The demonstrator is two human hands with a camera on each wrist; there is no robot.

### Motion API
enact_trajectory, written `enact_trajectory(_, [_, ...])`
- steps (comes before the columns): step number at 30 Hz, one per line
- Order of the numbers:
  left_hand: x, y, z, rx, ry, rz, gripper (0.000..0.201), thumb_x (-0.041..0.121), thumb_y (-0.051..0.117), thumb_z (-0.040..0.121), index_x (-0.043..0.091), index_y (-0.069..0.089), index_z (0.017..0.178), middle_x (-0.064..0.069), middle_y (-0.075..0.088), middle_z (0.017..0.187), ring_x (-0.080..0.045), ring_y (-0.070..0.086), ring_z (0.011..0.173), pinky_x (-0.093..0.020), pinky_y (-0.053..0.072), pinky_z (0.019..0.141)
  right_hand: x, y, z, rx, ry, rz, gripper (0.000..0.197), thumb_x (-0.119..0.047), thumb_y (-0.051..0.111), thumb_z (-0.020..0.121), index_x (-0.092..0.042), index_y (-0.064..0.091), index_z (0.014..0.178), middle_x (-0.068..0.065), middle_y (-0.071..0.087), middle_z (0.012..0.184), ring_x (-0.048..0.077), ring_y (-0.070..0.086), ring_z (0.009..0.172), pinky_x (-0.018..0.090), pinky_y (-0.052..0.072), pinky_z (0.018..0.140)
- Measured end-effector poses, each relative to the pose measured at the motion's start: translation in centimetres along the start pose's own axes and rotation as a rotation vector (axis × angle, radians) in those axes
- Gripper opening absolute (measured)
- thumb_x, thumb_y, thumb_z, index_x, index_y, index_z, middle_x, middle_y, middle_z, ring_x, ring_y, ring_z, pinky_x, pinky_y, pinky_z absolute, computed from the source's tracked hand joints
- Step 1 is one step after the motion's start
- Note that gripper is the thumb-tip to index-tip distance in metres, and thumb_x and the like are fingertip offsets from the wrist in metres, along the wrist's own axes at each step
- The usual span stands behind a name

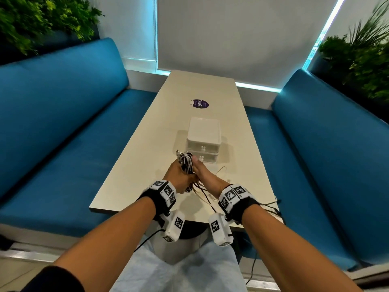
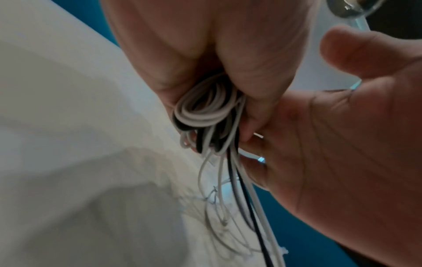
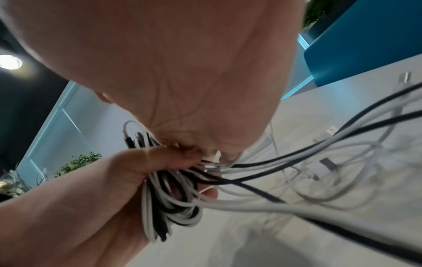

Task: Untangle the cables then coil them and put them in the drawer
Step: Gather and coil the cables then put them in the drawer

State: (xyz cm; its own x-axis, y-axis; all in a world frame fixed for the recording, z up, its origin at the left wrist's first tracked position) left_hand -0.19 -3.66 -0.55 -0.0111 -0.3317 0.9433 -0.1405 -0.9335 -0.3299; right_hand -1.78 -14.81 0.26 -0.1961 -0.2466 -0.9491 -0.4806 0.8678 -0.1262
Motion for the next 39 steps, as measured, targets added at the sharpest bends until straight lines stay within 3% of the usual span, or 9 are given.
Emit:
enact_trajectory(5, [0.2,-0.4,-0.1,0.034,-0.048,-0.028,0.011,0.009,0.061,0.069,0.011,0.054,0.061,-0.002,0.052,0.048,-0.014,0.046,0.041,-0.019,0.033,0.039,-0.8,-0.1,-0.2,0.000,-0.076,-0.151,0.047,-0.026,0.044,0.095,-0.024,0.041,0.142,0.013,0.057,0.132,0.023,0.057,0.115,0.037,0.044,0.100])
enact_trajectory(9, [0.3,-0.5,0.3,0.084,-0.088,-0.048,0.012,0.004,0.058,0.078,0.002,0.062,0.067,-0.004,0.056,0.050,-0.015,0.047,0.042,-0.021,0.034,0.042,0.0,-0.8,-0.6,0.056,-0.098,-0.616,0.095,-0.021,0.066,0.081,-0.028,0.005,0.154,0.003,0.047,0.142,0.020,0.053,0.124,0.035,0.043,0.105])
enact_trajectory(12, [0.8,-0.3,0.6,0.118,-0.065,-0.068,0.020,0.011,0.060,0.087,0.010,0.062,0.068,0.000,0.058,0.052,-0.010,0.050,0.040,-0.018,0.034,0.039,0.9,-1.2,-0.2,0.220,-0.105,-0.742,0.103,-0.023,0.069,0.085,-0.020,-0.006,0.156,0.006,0.051,0.143,0.025,0.056,0.123,0.035,0.047,0.101])
enact_trajectory(17, [1.3,-0.8,1.2,0.213,-0.057,-0.147,0.024,0.026,0.064,0.092,0.004,0.066,0.080,-0.005,0.055,0.051,-0.019,0.049,0.041,-0.020,0.033,0.036,1.0,-2.1,0.1,0.314,-0.153,-0.792,0.070,-0.018,0.060,0.090,-0.025,0.025,0.150,0.008,0.064,0.123,0.028,0.062,0.109,0.036,0.049,0.091])
enact_trajectory(22, [2.5,-1.8,1.6,0.275,-0.030,-0.237,0.024,0.025,0.062,0.092,0.003,0.071,0.087,-0.008,0.069,0.068,-0.020,0.053,0.047,-0.022,0.036,0.040,0.8,-2.9,0.0,0.310,-0.062,-0.889,0.015,-0.034,0.051,0.093,-0.020,0.055,0.100,0.010,0.067,0.096,0.033,0.060,0.090,0.042,0.049,0.079])
enact_trajectory(26, [4.1,-2.4,2.1,0.226,-0.013,-0.388,0.021,0.024,0.057,0.096,0.009,0.060,0.082,-0.004,0.069,0.061,-0.035,0.068,0.068,-0.034,0.041,0.051,1.0,-3.9,-0.4,0.259,-0.005,-0.944,0.016,-0.030,0.046,0.095,-0.015,0.051,0.098,0.011,0.065,0.089,0.031,0.061,0.080,0.039,0.050,0.072])
enact_trajectory(30, [4.7,-4.2,2.7,0.273,0.006,-0.520,0.016,0.021,0.059,0.094,0.012,0.051,0.083,0.004,0.046,0.046,-0.024,0.054,0.046,-0.052,0.049,0.062,1.4,-5.5,-1.5,0.290,-0.070,-0.848,0.021,-0.042,0.053,0.097,-0.024,0.044,0.104,0.000,0.067,0.080,0.020,0.062,0.069,0.035,0.050,0.068])
enact_trajectory(35, [5.0,-4.3,2.4,0.353,0.005,-0.400,0.017,0.020,0.060,0.095,0.012,0.051,0.083,-0.003,0.042,0.048,-0.021,0.040,0.037,-0.028,0.038,0.046,1.1,-5.3,-1.8,0.257,-0.089,-0.864,0.025,-0.043,0.065,0.090,-0.022,0.053,0.083,0.001,0.062,0.078,0.019,0.056,0.071,0.034,0.044,0.066])
enact_trajectory(39, [5.8,-4.0,1.9,0.328,0.071,-0.288,0.012,0.012,0.062,0.093,0.015,0.054,0.085,0.004,0.049,0.058,-0.017,0.046,0.055,-0.028,0.043,0.062,2.1,-5.1,-2.1,0.215,-0.060,-0.872,0.024,-0.042,0.064,0.090,-0.020,0.058,0.084,-0.001,0.061,0.076,0.018,0.055,0.071,0.026,0.040,0.062])
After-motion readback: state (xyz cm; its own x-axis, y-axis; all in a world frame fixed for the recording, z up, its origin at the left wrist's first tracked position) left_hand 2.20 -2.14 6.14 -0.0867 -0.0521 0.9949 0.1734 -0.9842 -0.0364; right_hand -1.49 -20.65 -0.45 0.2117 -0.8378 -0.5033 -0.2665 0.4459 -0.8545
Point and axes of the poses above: each hand's wrist, its own z-axis towards the middle knuckle, its own y-axis out of the palm, x = y × z, the point moved 3 cm from there along z, towards the middle knuckle
